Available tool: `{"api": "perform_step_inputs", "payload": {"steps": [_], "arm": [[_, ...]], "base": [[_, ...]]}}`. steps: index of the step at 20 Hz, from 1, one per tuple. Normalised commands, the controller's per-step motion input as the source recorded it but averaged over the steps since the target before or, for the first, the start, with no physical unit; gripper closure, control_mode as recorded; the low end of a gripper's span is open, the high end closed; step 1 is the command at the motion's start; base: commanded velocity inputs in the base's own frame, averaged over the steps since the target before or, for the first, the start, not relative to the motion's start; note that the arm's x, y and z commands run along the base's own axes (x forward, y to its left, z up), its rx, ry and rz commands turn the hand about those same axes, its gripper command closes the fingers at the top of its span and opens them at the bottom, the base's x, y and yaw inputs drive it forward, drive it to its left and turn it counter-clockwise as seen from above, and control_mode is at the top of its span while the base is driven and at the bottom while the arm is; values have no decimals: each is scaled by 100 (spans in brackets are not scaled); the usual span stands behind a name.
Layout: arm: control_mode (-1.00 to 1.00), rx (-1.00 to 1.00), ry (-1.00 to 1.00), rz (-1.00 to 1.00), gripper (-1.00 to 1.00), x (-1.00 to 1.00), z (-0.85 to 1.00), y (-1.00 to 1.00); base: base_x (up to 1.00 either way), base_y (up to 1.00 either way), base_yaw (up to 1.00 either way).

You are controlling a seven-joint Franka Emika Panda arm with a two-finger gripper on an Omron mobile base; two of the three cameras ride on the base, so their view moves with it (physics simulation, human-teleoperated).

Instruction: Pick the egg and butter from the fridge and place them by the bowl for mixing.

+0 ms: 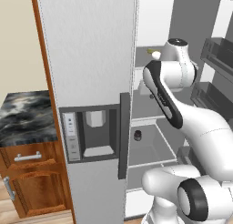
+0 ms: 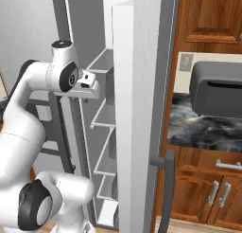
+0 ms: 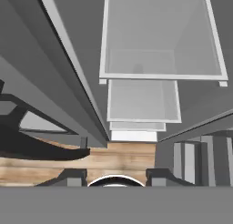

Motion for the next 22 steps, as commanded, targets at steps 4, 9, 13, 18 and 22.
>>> {"api": "perform_step_inputs", "payload": {"steps": [4,9,13,18,22], "arm": [[-100,0,-9,0,-100,-6,0,0],[-100,0,-23,-4,-100,7,18,0],[-100,0,-7,-13,-100,31,28,-1],[-100,-1,0,-17,-100,48,19,-9],[-100,0,0,-10,-100,44,16,-21]], "base": [[0,0,0],[0,0,0],[0,0,0],[0,0,0],[0,0,0]]}}
